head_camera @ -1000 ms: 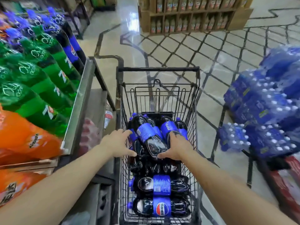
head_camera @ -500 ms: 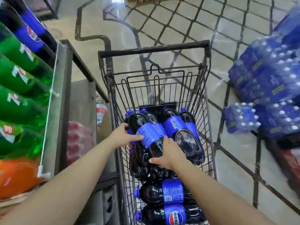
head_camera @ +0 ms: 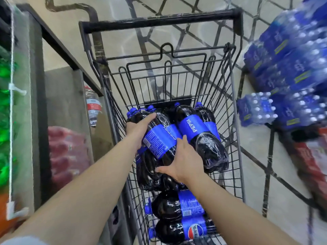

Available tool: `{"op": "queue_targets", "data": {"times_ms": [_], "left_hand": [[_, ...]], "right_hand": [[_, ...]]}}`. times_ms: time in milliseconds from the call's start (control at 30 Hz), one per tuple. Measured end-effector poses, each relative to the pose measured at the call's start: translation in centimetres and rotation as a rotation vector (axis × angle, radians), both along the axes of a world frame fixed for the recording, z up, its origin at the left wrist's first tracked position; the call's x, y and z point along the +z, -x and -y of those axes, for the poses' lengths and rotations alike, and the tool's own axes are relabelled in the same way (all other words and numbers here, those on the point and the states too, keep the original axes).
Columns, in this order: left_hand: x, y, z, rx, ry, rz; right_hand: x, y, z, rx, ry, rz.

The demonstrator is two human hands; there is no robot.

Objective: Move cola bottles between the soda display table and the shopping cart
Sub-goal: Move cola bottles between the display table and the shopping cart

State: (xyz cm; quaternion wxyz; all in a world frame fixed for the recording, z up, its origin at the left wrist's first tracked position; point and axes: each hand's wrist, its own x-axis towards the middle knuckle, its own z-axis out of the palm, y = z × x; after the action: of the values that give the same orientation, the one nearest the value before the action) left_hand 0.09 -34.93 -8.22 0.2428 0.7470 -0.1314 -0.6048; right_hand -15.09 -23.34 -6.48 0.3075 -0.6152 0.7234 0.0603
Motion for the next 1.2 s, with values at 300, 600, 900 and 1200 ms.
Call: {"op": "queue_targets", "data": {"times_ms": [300, 600, 900, 1200], "left_hand": [[2.5, 0.3, -0.7, 0.065, 0.016, -0.043], [5.7, -0.7, -4.3, 0.128, 0.123, -0.106], [11.3, 0.9, -7.9, 0.114, 0.271, -0.139], [16.5, 3.2, -13.8, 0.192, 0.440, -0.142]], "right_hand": [[0.7, -0.4, -0.2, 0.023, 0.034, -0.025], [3.2, 0.9, -3.3, 0.092, 0.154, -0.004], [9.0, 3.5, -6.3, 0.104, 0.215, -0.007], [13.4, 7.6, -9.8, 0.208, 0.362, 0.044]]}}
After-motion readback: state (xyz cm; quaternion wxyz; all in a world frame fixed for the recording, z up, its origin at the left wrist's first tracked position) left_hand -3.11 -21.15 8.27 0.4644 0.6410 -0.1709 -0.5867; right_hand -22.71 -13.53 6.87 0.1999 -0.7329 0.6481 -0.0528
